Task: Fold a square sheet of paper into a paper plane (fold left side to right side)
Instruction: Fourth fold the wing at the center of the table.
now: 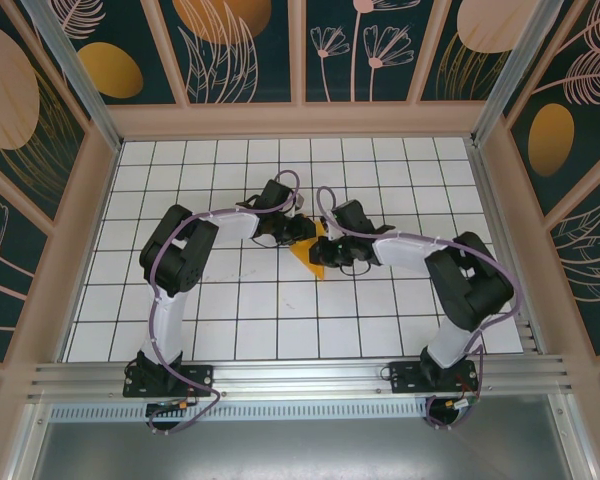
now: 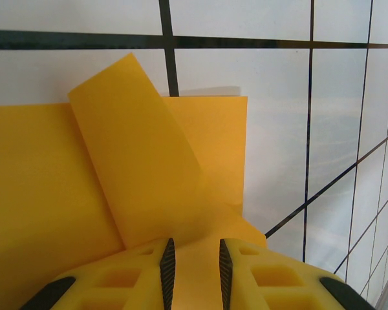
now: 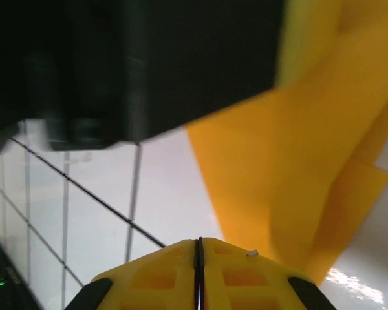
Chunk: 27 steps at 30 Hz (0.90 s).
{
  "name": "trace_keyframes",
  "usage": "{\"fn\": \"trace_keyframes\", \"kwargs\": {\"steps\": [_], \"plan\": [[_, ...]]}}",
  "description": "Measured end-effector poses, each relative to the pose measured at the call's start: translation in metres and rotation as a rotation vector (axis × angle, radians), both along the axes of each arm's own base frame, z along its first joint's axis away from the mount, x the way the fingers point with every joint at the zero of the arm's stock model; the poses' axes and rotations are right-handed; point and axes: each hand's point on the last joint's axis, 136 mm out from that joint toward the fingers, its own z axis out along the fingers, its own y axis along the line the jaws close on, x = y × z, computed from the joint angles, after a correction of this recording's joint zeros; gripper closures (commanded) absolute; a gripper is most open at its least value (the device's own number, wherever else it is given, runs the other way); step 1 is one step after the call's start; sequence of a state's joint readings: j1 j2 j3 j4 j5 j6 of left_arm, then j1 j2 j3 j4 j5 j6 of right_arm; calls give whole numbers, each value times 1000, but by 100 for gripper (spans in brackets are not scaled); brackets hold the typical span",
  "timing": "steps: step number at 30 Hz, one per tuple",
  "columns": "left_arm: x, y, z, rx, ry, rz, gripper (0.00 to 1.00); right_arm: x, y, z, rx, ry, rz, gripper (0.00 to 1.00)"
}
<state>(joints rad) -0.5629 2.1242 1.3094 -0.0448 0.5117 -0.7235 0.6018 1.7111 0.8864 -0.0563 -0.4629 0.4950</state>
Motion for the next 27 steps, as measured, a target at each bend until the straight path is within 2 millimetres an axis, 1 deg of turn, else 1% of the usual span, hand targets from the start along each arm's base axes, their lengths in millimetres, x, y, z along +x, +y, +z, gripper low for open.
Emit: {"fn": "trace_keyframes", "kwargs": {"steps": [2,5,8,12,17,19,23,26,27], "plan": [[0,0,0,0,0,0,71,-1,-4,-10,-29,18,-15,89],[0,0,0,0,0,0,71,-4,-12,-19,-58,33,-33,89],[0,0,1,1,1,0,70,-10,-19,-31,-85,58,-43,91],[1,-1,3,7,3,-2,66,-11,-21,-34,-77,54,-49,94],[2,1,8,33,0,-1,65,-11,-21,-35,-67,51,-52,95],[1,3,15,35,-5,1,67,-11,-21,-35,-67,50,-52,95],[1,4,42,9,-47,-5,75,-11,-21,-35,-67,49,-52,97],[-7,4,61,-33,-73,-17,79,-11,-21,-35,-67,49,-52,98],[-11,4,63,-47,-74,-23,80,-11,-21,-35,-67,49,-52,98]]}}
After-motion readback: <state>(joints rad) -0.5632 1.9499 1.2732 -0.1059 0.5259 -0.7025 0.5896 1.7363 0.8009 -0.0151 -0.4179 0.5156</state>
